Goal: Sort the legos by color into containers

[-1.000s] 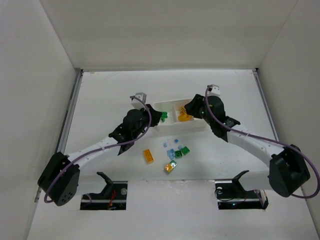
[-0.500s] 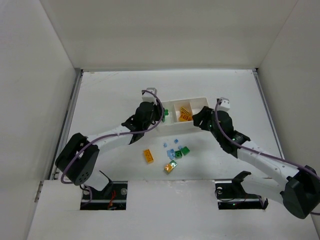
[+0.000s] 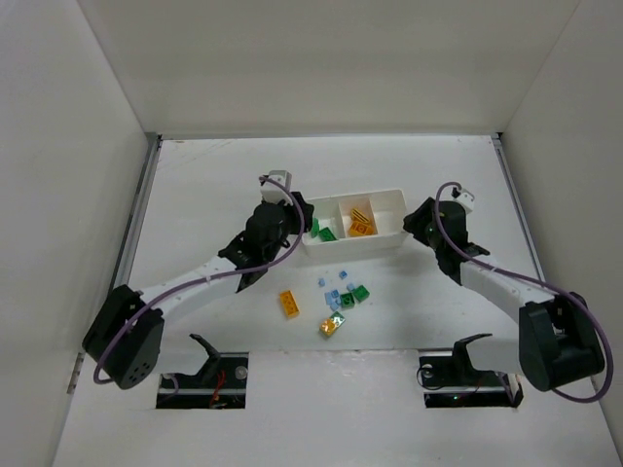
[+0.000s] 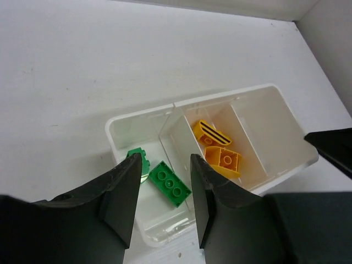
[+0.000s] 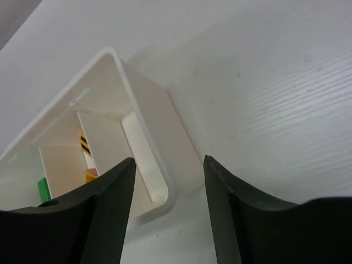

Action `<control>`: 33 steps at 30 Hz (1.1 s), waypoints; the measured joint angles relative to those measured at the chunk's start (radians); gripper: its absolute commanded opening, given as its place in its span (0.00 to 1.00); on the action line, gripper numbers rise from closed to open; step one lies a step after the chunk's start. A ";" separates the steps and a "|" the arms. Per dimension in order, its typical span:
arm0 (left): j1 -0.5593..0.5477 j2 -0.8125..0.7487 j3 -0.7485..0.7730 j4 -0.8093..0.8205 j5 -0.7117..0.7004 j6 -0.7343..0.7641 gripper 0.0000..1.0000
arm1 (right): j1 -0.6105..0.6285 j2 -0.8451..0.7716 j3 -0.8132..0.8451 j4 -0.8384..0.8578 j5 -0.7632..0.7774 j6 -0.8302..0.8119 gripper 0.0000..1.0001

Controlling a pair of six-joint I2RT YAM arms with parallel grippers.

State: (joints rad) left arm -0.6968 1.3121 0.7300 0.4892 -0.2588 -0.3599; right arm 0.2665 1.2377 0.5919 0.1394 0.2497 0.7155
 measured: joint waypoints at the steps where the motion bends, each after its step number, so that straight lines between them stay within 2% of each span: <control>1: -0.002 -0.023 -0.017 0.001 -0.001 -0.001 0.37 | 0.000 0.022 0.000 0.009 -0.026 0.005 0.49; 3: -0.003 -0.074 -0.060 -0.001 -0.003 -0.005 0.37 | 0.000 0.055 0.000 0.021 -0.070 0.016 0.40; 5: -0.003 -0.115 -0.102 -0.005 -0.004 -0.014 0.36 | 0.000 0.072 0.000 0.032 -0.095 0.027 0.34; 15: 0.019 -0.256 -0.249 -0.056 -0.029 -0.061 0.36 | 0.122 0.140 0.051 0.049 -0.109 0.064 0.33; 17: 0.030 -0.286 -0.260 -0.069 -0.034 -0.066 0.36 | 0.151 0.146 0.059 0.048 -0.109 0.075 0.40; 19: 0.041 -0.317 -0.264 -0.084 -0.037 -0.069 0.36 | 0.175 0.145 0.063 0.047 -0.106 0.082 0.54; 21: 0.050 -0.346 -0.264 -0.098 -0.039 -0.069 0.36 | 0.192 0.135 0.064 0.045 -0.095 0.088 0.63; 23: 0.054 -0.375 -0.264 -0.108 -0.042 -0.071 0.36 | 0.202 0.108 0.064 0.032 -0.079 0.081 0.68; 26: 0.050 -0.411 -0.264 -0.136 -0.043 -0.076 0.36 | 0.207 0.019 0.063 -0.006 -0.037 0.055 0.69; 27: 0.046 -0.422 -0.266 -0.147 -0.043 -0.079 0.36 | 0.211 -0.021 0.061 -0.021 -0.023 0.043 0.69; 28: 0.040 -0.435 -0.269 -0.159 -0.044 -0.084 0.36 | 0.220 -0.064 0.057 -0.033 -0.009 0.033 0.64; 31: 0.017 -0.480 -0.293 -0.199 -0.049 -0.106 0.36 | 0.285 -0.203 0.026 -0.072 0.021 0.002 0.41; 33: -0.007 -0.510 -0.311 -0.237 -0.053 -0.122 0.36 | 0.359 -0.264 0.002 -0.121 0.031 -0.006 0.36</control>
State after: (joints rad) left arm -0.7036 0.8017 0.4187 0.2520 -0.3122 -0.4824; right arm 0.6250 0.9733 0.5938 0.0185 0.2802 0.7097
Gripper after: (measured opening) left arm 0.360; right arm 0.397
